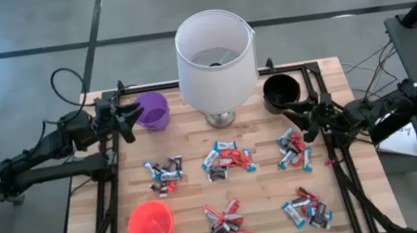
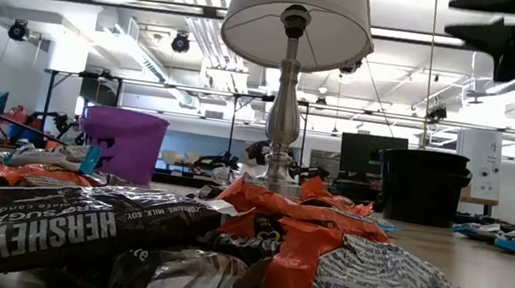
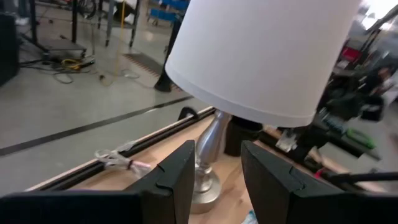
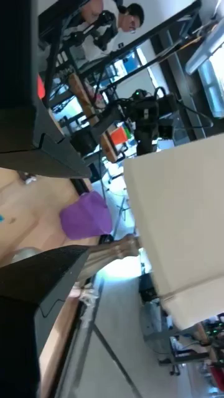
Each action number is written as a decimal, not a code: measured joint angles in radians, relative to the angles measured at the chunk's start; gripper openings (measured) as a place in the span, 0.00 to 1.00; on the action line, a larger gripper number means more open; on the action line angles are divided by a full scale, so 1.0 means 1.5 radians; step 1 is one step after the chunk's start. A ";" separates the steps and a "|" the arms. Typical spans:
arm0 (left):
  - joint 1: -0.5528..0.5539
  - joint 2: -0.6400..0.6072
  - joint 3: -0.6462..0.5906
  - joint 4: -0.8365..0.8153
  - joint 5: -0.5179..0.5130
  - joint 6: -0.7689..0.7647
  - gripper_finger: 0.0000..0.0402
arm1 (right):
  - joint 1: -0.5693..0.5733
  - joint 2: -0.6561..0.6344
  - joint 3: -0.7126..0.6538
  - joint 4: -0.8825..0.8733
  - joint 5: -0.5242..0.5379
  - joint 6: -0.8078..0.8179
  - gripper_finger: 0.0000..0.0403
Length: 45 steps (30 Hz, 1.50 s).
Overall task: Sort candy
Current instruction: Put the orange chocolate into the purple bucket
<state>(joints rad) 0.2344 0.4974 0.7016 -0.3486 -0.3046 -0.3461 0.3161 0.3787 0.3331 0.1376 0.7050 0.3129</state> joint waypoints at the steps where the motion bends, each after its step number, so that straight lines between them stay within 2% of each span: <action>1: 0.000 0.011 0.011 -0.008 0.000 0.010 0.28 | 0.000 0.009 0.013 0.000 0.003 -0.009 0.44; 8: 0.000 0.058 0.082 -0.020 0.023 0.019 0.29 | 0.000 0.054 0.092 -0.020 0.073 -0.041 0.44; 15: 0.000 0.070 0.151 -0.033 0.041 0.016 0.36 | 0.000 0.073 0.163 -0.196 0.071 0.032 0.44; 18: 0.000 0.069 0.173 -0.064 0.041 0.016 0.39 | 0.000 0.081 0.183 -0.234 0.054 0.042 0.44; 21: 0.000 0.069 0.180 -0.087 0.045 0.016 0.41 | 0.000 0.084 0.193 -0.230 0.048 0.038 0.44; 26: 0.000 0.071 0.180 -0.086 0.095 0.016 0.40 | 0.000 0.085 0.213 -0.227 0.066 0.012 0.44; 34: 0.000 0.068 0.180 -0.073 0.106 0.010 0.38 | -0.001 0.092 0.243 -0.228 0.106 -0.018 0.44; 36: 0.000 0.067 0.180 -0.068 0.106 0.006 0.38 | -0.001 0.096 0.249 -0.229 0.098 -0.031 0.44; 41: 0.000 0.067 0.196 -0.070 0.106 -0.002 0.38 | -0.001 0.110 0.271 -0.235 0.021 -0.064 0.44; 45: 0.000 0.067 0.216 -0.070 0.106 -0.002 0.38 | 0.000 0.137 0.313 -0.303 -0.032 -0.062 0.44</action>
<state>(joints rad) 0.2344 0.5972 1.0257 -0.4537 -0.1463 -0.3492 0.3157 0.5843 0.8022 -0.3170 0.6564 0.2196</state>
